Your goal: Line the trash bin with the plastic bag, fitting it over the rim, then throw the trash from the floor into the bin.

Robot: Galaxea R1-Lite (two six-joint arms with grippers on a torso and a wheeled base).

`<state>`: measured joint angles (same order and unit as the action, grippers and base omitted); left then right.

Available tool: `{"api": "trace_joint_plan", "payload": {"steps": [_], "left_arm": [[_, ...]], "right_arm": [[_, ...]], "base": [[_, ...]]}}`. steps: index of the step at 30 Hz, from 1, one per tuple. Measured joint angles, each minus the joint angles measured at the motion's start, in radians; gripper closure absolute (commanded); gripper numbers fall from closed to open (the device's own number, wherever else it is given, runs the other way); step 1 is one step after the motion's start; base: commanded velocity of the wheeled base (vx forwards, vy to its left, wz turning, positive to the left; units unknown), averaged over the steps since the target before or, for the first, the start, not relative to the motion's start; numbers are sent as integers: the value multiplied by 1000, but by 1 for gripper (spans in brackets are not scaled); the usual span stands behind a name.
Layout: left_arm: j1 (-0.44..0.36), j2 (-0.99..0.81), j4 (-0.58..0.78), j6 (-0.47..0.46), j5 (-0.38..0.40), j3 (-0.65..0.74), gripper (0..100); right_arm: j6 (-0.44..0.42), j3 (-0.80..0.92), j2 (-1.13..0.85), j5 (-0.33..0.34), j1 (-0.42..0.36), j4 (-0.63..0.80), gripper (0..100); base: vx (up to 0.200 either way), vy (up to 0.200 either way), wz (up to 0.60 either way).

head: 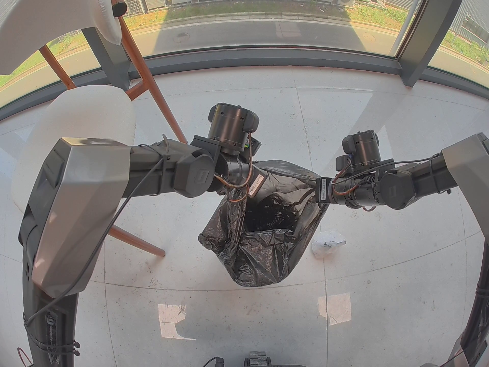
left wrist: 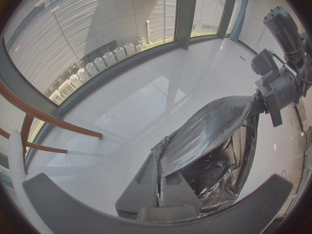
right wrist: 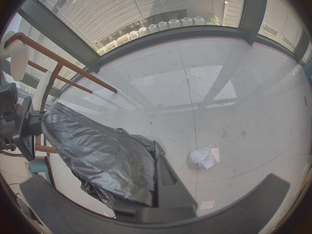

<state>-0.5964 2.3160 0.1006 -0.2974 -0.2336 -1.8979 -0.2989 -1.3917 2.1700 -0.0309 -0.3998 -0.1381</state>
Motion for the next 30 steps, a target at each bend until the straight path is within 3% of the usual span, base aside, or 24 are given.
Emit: {"api": "trace_joint_plan", "payload": {"steps": [8, 9, 18, 25, 30], "left_arm": [[24, 34, 1, 2, 17, -27, 100], [23, 36, 0, 2, 18, -28, 100], [29, 63, -4, 6, 19, -34, 100], [28, 78, -5, 23, 18, -46, 100], [31, 97, -2, 30, 18, -73, 100]], "right_arm": [[4, 3, 41, 34, 47, -69, 100], [5, 3, 46, 40, 51, -72, 0], [18, 17, 74, 87, 70, -113, 0], [17, 111, -18, 197, 70, -119, 0], [17, 229, -114, 242, 79, -123, 0]], "base": [[0, 0, 0], [0, 0, 0], [0, 0, 0], [0, 0, 0], [0, 0, 0]]}}
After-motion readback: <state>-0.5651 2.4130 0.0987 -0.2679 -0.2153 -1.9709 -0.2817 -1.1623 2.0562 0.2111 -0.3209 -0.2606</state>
